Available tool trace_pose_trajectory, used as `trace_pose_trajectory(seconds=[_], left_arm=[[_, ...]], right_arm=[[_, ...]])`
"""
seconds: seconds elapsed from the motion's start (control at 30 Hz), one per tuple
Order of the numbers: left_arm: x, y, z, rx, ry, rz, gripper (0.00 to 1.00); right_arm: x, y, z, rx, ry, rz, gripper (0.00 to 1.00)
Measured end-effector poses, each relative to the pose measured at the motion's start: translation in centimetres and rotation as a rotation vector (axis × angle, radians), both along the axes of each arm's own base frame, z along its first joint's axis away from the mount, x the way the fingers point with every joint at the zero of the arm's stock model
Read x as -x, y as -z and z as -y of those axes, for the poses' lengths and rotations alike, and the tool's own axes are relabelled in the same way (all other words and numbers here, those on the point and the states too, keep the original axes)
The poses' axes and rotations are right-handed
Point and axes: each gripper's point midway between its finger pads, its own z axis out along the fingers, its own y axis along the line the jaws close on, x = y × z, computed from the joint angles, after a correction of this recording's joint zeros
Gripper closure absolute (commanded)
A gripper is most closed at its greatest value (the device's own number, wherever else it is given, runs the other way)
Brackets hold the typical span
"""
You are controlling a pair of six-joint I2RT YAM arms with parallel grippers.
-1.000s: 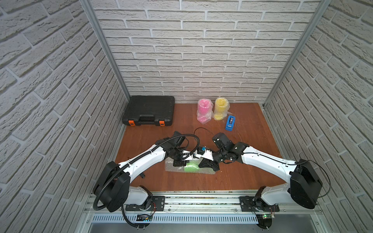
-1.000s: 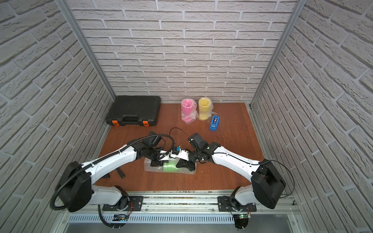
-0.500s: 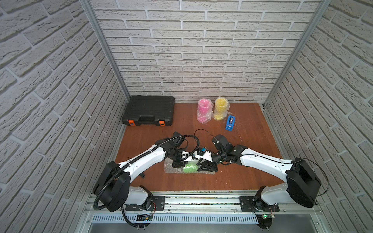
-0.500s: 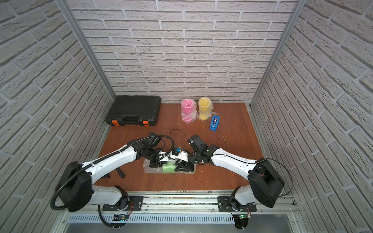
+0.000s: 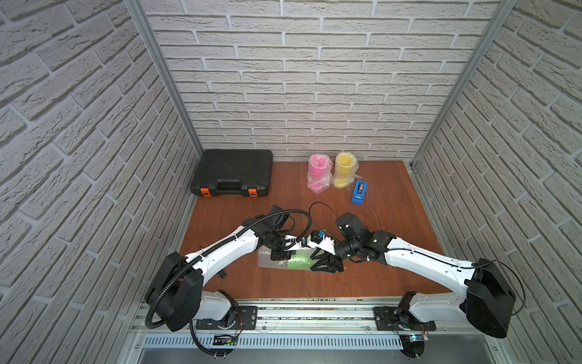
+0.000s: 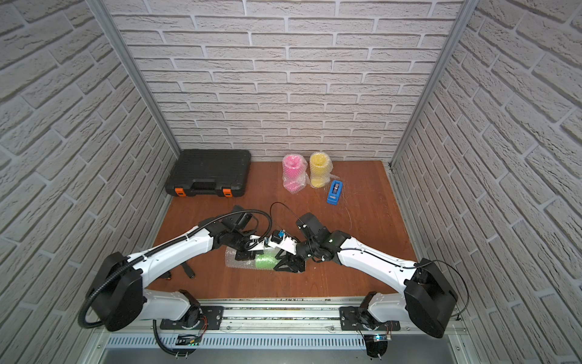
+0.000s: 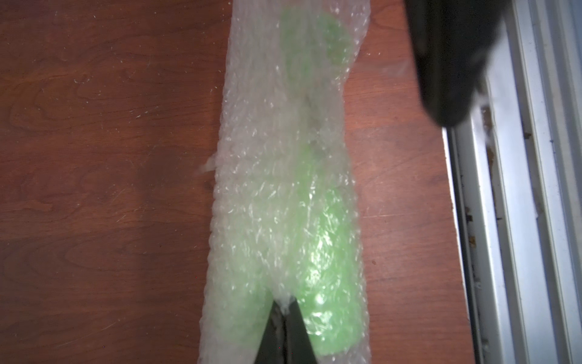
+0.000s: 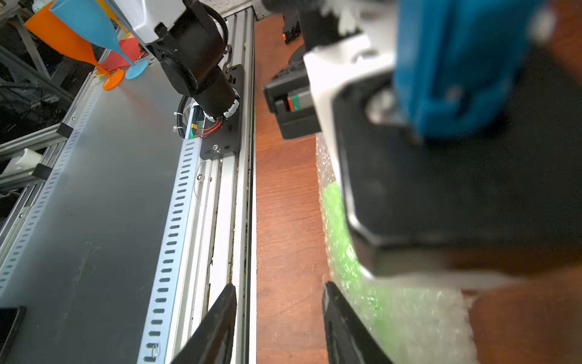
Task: Wrap wine glasses in bubble wrap
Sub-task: Stick the tape on the bubble wrap.
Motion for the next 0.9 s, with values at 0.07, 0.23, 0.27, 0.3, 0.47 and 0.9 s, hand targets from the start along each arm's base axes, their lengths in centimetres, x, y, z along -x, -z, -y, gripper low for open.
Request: trace_pose_trajectory(seconds=[0.07,0.23,0.27,0.3,0.47,0.9], left_arm=[[0.0,0.0,0.0,-0.001,0.000,0.000,0.98],[-0.1,0.0,0.0,-0.001,-0.004,0.002,0.98],[-0.1,0.0,0.0,-0.001,-0.005,0.003,0.98],[-0.1,0.0,0.0,-0.002,-0.005,0.002,0.98],[-0.1,0.0,0.0,-0.001,-0.005,0.003,0.98],[-0.2,0.0,0.1,0.002,-0.005,0.006,0.98]], right_arm=[[0.2,0.9,0.3,0.012,0.034,-0.039,0.47],[-0.3,0.9,-0.1,-0.027,0.097,-0.076,0.43],[-0.4,1.0,-0.1,-0.034,0.110,-0.080,0.43],[-0.6,1.1,-0.1,-0.039,0.129,-0.078,0.42],[-1.0,3.0,0.9,-0.003,0.224,-0.093,0.35],[-0.8,4.0,2.1,0.002,0.317,-0.137,0.24]])
